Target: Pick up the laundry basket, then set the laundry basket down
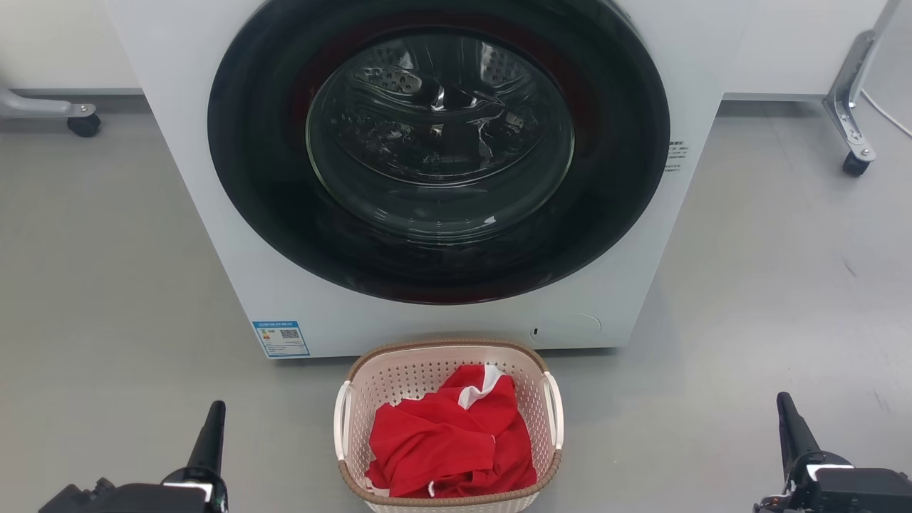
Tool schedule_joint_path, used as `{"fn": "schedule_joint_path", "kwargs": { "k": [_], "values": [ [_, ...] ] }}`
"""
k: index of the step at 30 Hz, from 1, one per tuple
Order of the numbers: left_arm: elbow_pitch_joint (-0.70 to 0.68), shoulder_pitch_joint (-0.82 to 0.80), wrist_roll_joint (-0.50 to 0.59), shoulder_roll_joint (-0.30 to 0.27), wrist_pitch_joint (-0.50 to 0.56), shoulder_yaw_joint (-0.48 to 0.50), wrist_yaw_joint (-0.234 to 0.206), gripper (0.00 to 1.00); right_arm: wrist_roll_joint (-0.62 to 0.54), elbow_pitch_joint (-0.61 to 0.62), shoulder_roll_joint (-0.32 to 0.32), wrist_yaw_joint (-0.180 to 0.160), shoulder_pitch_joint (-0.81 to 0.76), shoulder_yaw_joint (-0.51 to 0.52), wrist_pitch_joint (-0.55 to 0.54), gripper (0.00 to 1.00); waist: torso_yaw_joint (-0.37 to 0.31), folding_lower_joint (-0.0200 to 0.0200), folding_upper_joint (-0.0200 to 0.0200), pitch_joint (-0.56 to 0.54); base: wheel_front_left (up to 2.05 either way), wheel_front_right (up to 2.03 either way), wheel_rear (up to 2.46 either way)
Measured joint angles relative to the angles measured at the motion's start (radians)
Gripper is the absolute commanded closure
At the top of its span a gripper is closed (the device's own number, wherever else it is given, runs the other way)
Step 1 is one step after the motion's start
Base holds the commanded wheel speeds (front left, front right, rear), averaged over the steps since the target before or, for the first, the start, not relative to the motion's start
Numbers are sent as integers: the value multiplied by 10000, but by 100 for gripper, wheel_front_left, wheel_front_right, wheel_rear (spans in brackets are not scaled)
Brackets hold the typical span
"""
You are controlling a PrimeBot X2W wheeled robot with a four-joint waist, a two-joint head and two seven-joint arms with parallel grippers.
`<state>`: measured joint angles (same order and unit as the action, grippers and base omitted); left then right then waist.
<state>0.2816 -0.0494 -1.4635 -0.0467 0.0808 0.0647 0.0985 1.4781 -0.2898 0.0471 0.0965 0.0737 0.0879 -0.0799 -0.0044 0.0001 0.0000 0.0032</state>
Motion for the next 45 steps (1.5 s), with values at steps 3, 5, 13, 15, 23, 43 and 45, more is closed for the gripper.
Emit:
{"fn": "schedule_joint_path", "kwargs": {
  "k": [3, 5, 13, 15, 23, 43, 45],
  "values": [
    [15, -124, -439, 8, 79, 88, 86, 100, 403, -23, -8, 88, 11, 134, -119, 100, 14, 0, 0, -4, 0, 0, 0],
    [52, -142, -700, 13, 174, 169, 165, 100, 631, -44, -15, 96, 27, 240, -174, 100, 25, 0, 0, -8, 0, 0, 0],
    [125, -299, -1360, 46, 322, 257, 253, 100, 1175, -82, -33, 228, 181, 445, -336, 100, 44, 0, 0, -14, 0, 0, 0],
    [128, -299, -1361, 48, 322, 259, 253, 100, 1175, -86, -35, 238, 189, 447, -334, 100, 44, 0, 0, -14, 0, 0, 0],
    [134, -299, -1361, 52, 322, 259, 253, 100, 1175, -86, -36, 238, 189, 447, -334, 100, 44, 0, 0, -14, 0, 0, 0],
    [136, -299, -1369, 56, 322, 259, 253, 100, 1177, -86, -36, 240, 189, 447, -334, 100, 44, 0, 0, -15, 0, 0, 0],
    [136, -299, -1371, 56, 322, 259, 253, 100, 1177, -86, -36, 238, 189, 447, -334, 100, 44, 0, 0, -14, 0, 0, 0]
  ]
}}
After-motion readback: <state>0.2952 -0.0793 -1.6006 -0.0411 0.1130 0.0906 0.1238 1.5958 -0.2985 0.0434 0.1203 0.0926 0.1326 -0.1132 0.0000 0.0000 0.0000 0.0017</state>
